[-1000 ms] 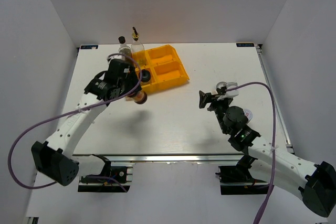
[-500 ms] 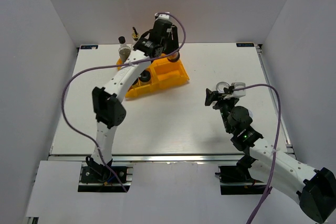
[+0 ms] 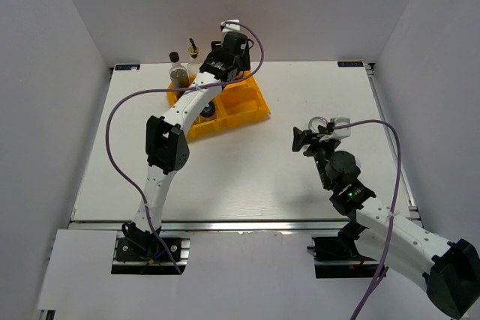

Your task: Organize the condiment bottles

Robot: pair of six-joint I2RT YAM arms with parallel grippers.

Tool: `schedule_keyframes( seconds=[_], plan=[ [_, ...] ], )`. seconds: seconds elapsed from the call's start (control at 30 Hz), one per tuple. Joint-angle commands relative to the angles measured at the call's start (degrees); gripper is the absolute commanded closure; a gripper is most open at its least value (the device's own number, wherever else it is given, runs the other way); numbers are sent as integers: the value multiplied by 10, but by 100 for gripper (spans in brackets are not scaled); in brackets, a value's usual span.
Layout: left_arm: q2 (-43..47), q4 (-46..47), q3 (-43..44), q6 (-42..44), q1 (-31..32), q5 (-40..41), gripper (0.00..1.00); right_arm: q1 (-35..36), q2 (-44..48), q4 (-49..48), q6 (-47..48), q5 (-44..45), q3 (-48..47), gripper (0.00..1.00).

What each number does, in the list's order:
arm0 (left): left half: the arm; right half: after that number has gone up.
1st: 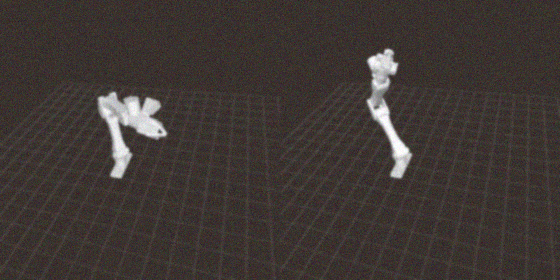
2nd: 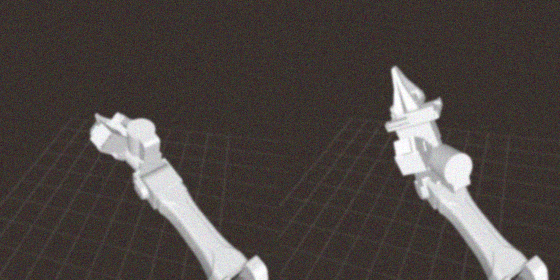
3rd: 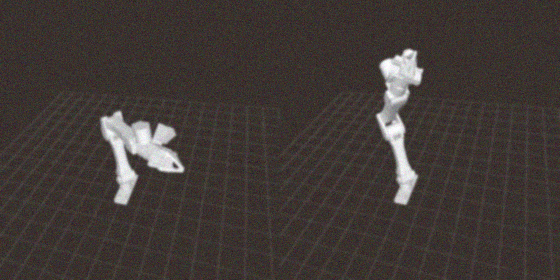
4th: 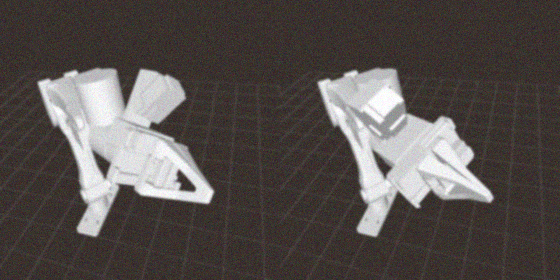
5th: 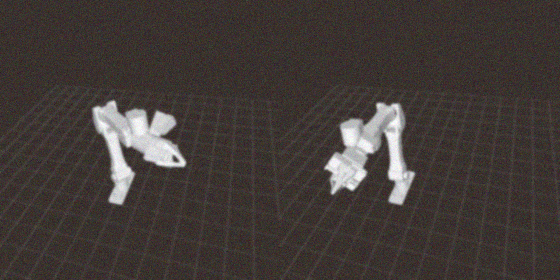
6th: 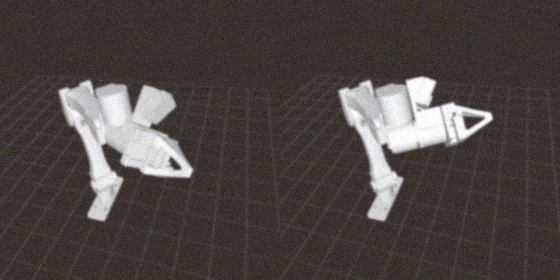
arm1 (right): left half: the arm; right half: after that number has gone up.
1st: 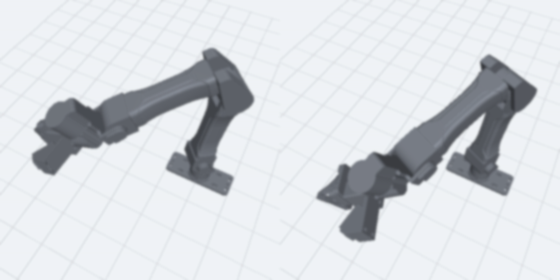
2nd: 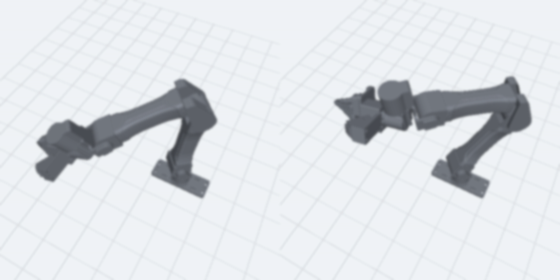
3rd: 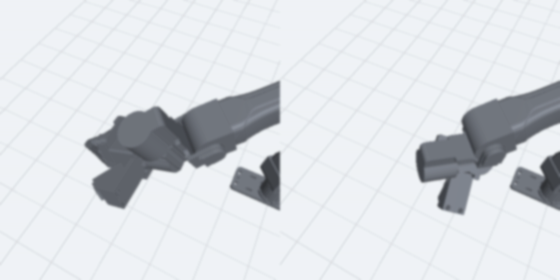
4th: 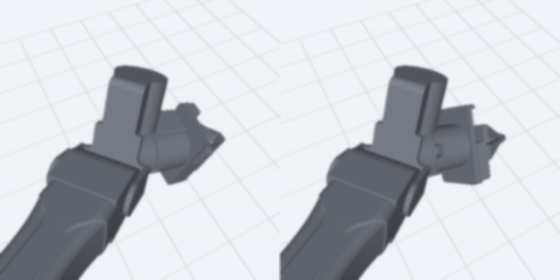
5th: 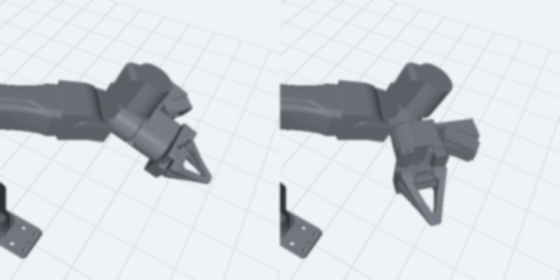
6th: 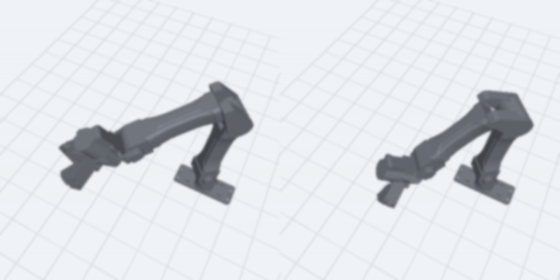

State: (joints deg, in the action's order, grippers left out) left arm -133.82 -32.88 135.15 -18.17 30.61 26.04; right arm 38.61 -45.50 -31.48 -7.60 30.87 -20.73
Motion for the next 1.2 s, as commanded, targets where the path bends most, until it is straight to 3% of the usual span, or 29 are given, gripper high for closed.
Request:
schedule_keyframes(
  seconds=[0.0,0.77,1.0,1.03,1.13,1.17],
  plan=[
    [42,105,26,10,-1,52,100,-4,-4,-30,-10,-1,3,17],
    [-20,47,16,-10,-46,18,100,-14,-52,-24,-10,3,-13,14],
    [-37,50,20,-13,-47,23,56,-14,-59,-19,-13,7,-16,11],
    [-38,49,19,-15,-47,24,43,-14,-60,-19,-15,9,-17,11],
    [-37,49,19,-17,-47,26,23,-15,-63,-15,-15,10,-19,11],
    [-37,49,20,-17,-47,25,21,-16,-64,-14,-15,9,-20,11]
  ],
)
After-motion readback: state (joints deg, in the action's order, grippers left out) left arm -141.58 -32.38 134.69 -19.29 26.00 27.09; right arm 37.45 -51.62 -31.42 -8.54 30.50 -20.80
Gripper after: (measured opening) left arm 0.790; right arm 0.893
